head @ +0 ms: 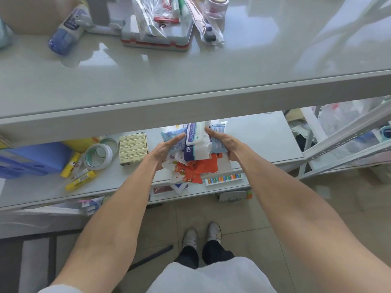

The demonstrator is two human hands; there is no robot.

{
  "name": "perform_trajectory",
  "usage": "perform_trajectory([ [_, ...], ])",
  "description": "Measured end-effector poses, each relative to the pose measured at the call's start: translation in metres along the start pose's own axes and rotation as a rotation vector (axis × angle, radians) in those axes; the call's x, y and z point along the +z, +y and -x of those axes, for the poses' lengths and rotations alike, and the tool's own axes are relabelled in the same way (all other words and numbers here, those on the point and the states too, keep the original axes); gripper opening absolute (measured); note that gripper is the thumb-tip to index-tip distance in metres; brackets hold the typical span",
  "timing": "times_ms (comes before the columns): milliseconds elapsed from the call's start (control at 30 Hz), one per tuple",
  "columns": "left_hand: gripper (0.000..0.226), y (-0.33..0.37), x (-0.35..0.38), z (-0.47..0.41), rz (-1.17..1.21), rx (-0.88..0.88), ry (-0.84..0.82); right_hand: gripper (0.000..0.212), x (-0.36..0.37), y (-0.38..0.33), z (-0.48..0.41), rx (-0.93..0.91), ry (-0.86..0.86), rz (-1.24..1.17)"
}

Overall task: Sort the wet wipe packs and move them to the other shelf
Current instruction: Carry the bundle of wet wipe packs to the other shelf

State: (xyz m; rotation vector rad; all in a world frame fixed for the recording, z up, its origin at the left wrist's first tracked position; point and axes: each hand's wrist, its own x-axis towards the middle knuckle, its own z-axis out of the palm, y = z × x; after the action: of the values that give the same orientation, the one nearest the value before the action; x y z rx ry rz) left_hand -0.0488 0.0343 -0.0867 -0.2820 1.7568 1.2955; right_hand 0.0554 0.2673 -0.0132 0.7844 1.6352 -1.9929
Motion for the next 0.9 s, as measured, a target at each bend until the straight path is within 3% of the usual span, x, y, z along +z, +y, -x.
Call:
perform_trajectory([
  [67,0.087,-0.009,-0.006,-0.028,-0.019,0.004,-0.029,0.085,-0.001,0.007,0.002,-0.023,0.001,-0.007],
  [267,0.087,0.008,0.022,0.004,-0.051,0.057,-0.086,0.105,-0.016,0.028,0.015,-0.091,-0.005,-0.1],
  [333,0.086,0.019,0.04,0.028,-0.076,0.104,-0.133,0.102,-0.026,0.038,0.025,-0.094,0.007,-0.145],
  [433,0.072,0.033,0.068,0.05,-0.138,0.179,-0.219,0.082,-0.041,0.05,0.047,-0.117,0.035,-0.218],
  [533,0.057,0.039,0.101,0.055,-0.205,0.19,-0.322,0.084,-0.06,0.07,0.074,-0.141,0.121,-0.276],
  [700,0.07,0.048,0.181,0.053,-0.385,0.2,-0.473,0.092,-0.103,0.116,0.133,-0.185,0.343,-0.435],
  [767,0.062,0.051,0.225,0.064,-0.462,0.218,-0.54,0.102,-0.123,0.139,0.163,-0.199,0.44,-0.498],
  [900,0.041,0.045,0.322,0.094,-0.645,0.269,-0.699,0.097,-0.157,0.186,0.233,-0.25,0.621,-0.646],
])
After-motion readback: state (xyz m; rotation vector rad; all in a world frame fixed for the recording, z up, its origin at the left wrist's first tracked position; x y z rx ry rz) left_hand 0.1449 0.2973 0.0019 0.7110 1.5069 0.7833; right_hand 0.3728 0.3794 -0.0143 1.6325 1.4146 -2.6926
